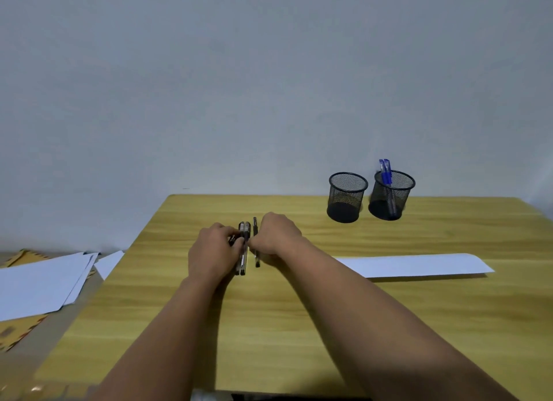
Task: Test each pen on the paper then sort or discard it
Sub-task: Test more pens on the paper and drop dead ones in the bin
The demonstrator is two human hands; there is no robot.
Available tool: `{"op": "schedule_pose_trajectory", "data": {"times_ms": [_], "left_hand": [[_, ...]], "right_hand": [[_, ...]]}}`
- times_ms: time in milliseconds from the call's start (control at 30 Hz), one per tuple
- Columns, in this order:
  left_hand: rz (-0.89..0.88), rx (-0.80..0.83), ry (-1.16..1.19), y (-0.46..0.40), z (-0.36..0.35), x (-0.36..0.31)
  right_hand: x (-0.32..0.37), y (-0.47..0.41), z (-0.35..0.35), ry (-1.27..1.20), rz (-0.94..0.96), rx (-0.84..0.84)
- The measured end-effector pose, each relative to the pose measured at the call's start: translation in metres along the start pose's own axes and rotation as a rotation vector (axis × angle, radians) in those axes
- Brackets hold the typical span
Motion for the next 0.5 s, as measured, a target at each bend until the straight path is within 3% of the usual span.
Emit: {"op": "schedule_pose_trajectory", "data": {"times_ms": [267,500], "left_hand": [[-0.016,-0.032,0.002,-0.004,0.006,-0.005],[-0.244,0.009,0.117,0.000,0.024,-0.077]], "right_hand": [[-0.021,0.007,0.036,-0.001,-0.037,-0.083],[-0.068,0.041,0.110,-0.668,-0.061,0.026]]}}
Point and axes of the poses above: each hand's wrist, its own y-axis away from the middle knuckle, its own z-axis out of the back of the hand, x = y × z, the point moved 10 cm from there along -y, towards the middle knuckle
